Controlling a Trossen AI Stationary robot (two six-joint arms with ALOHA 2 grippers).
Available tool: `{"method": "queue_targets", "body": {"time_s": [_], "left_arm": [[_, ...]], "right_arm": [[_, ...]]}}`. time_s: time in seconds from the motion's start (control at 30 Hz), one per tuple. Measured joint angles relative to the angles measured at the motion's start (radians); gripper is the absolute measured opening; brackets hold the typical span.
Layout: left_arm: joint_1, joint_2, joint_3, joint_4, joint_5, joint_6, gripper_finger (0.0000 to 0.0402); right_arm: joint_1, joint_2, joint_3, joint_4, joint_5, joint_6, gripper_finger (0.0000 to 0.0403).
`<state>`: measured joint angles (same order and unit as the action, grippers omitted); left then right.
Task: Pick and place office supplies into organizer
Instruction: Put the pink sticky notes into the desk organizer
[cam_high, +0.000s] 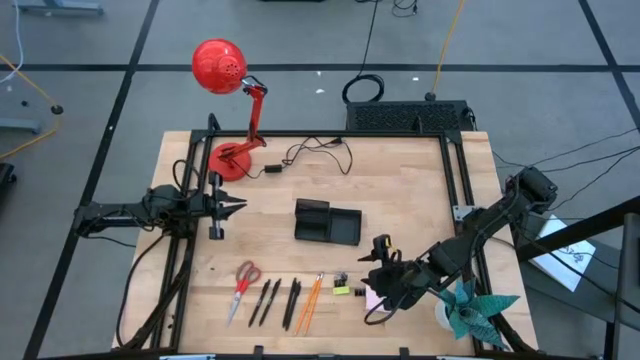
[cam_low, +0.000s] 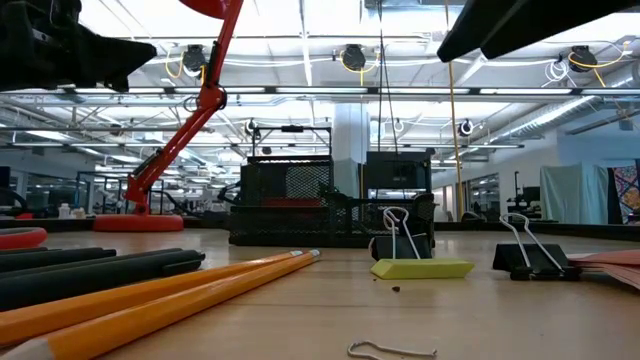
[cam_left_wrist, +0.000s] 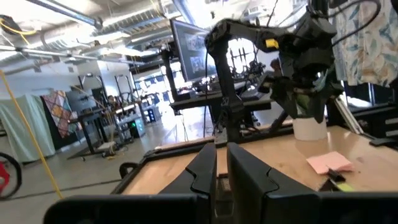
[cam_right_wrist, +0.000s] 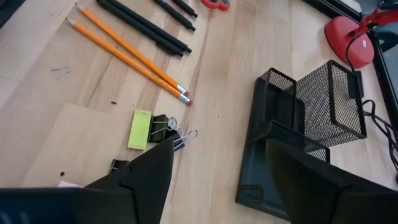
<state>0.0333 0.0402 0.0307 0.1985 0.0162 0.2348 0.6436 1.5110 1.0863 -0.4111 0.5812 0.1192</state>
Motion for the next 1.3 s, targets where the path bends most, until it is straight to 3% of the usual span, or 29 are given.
{"method": "queue_targets", "body": {"time_s": [0.37, 0.67, 0.97, 1.13, 1.3], "left_arm": [[0.000, 0.000, 0.000, 0.136, -0.044, 0.097, 0.0047], [0.000, 0.000, 0.000, 0.144, -0.070, 0.100, 0.0047], [0.000, 0.000, 0.000, 0.142, -0.069, 0.053, 0.0047], [0.000, 0.000, 0.000, 0.123, -0.069, 0.044, 0.0047], [0.000, 0.000, 0.000, 0.111, -0.069, 0.048, 0.0047]], "right_arm": [[0.000, -0.001, 0.000, 0.038, -0.006, 0.024, 0.0243], [0.030, 0.021, 0.000, 0.121, -0.057, 0.080, 0.0246], [0.100, 0.095, 0.011, 0.265, 0.091, 0.151, 0.0260], [0.144, 0.158, 0.103, 0.177, 0.156, 0.220, 0.0257], [0.158, 0.252, 0.259, -0.046, 0.148, 0.360, 0.0257]]}}
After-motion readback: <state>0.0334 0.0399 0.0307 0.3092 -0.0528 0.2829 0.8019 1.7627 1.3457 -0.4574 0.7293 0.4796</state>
